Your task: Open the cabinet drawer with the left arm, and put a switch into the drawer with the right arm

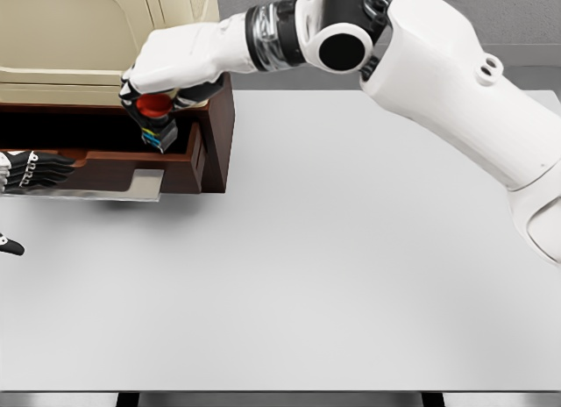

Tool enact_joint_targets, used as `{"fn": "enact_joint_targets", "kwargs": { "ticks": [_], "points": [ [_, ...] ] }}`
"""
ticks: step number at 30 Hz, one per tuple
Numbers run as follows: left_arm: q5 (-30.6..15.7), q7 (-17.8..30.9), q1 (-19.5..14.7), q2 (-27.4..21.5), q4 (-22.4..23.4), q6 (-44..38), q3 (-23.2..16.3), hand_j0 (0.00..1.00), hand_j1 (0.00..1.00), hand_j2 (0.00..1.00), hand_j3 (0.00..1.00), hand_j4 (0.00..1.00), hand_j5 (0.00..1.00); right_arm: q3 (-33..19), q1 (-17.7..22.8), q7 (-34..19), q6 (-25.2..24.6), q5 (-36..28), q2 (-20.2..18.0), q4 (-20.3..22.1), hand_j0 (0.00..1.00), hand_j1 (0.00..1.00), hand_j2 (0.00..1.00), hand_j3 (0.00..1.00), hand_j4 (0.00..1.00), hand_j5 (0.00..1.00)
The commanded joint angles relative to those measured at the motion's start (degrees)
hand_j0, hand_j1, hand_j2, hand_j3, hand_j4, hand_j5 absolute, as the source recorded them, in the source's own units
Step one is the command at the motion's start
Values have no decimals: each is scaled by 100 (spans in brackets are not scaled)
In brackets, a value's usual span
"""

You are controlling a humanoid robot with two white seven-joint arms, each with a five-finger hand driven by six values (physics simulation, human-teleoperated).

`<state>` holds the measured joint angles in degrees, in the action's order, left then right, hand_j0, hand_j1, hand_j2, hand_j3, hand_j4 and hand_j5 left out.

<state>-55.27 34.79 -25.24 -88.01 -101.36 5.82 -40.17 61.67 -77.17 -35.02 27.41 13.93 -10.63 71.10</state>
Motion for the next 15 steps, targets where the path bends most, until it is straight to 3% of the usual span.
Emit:
{"fn": "enact_joint_targets", "kwargs": {
  "ticks": [1,15],
  "points": [
    [121,21,1,3,3,-2,-35,100,100,100,100,100,100,3,0,2,-7,66,43,-18,45,45,45,45,45,45],
    [121,21,309,-243,3,-10,-52,100,100,100,100,100,100,-5,-44,2,406,505,149,0,45,45,45,45,45,45]
  ]
}}
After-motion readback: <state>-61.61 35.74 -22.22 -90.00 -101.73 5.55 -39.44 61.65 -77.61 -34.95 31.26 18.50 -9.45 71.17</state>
